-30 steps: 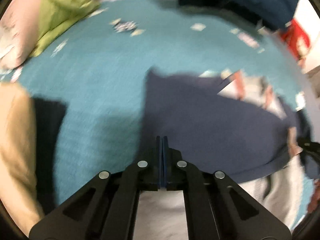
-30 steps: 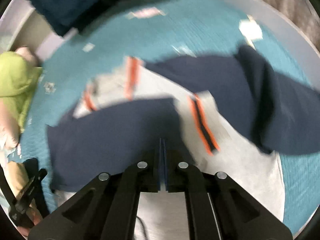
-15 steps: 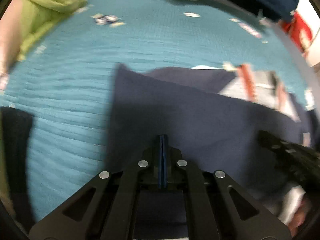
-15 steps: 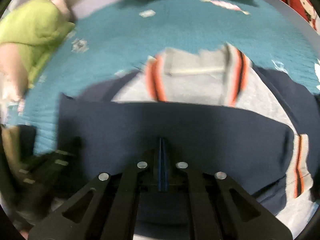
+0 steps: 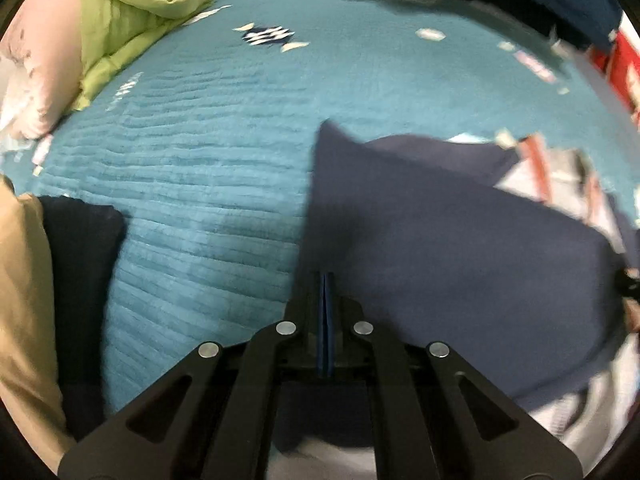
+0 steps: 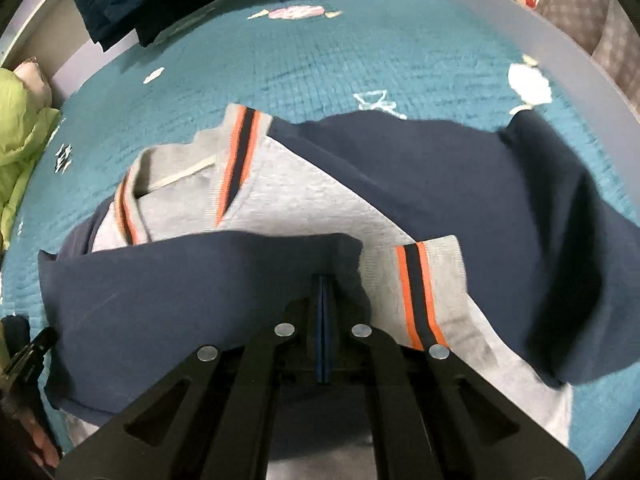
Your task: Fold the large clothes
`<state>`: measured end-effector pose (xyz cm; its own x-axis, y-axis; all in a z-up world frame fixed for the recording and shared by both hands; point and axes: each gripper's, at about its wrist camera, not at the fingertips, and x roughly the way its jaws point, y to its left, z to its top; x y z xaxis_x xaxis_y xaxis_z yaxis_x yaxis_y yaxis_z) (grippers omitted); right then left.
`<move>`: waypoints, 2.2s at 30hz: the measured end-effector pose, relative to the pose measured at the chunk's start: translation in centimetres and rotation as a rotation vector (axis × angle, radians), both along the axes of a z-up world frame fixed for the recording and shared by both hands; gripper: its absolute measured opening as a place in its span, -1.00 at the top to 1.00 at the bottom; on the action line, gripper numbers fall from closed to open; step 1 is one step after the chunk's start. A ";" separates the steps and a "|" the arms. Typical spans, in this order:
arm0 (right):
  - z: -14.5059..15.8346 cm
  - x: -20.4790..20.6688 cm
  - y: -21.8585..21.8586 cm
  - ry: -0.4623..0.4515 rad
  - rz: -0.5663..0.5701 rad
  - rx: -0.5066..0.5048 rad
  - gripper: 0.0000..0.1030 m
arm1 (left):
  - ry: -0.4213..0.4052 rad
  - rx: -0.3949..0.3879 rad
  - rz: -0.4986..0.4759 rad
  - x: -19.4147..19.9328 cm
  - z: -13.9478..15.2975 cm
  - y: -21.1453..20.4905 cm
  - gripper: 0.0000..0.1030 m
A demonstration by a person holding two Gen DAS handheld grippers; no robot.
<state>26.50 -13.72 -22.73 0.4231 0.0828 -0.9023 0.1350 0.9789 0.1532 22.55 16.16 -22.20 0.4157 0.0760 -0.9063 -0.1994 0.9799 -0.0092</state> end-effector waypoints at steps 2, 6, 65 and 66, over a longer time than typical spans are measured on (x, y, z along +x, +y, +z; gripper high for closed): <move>1.7 -1.3 -0.1 -0.023 0.017 0.009 0.94 | -0.023 0.023 -0.026 -0.7 1.0 -0.7 0.94; 1.5 -2.6 -0.3 0.019 0.002 -0.105 0.94 | 0.030 -0.003 -0.006 -2.2 0.4 -0.2 0.94; -0.4 -21.5 -34.0 -0.218 -0.914 0.113 -0.66 | 0.036 -0.011 -0.245 -10.4 3.2 -14.6 -0.72; -0.3 -21.8 -34.3 -0.236 -0.936 0.140 -0.66 | 0.039 -0.008 -0.248 -10.4 3.1 -14.6 -0.72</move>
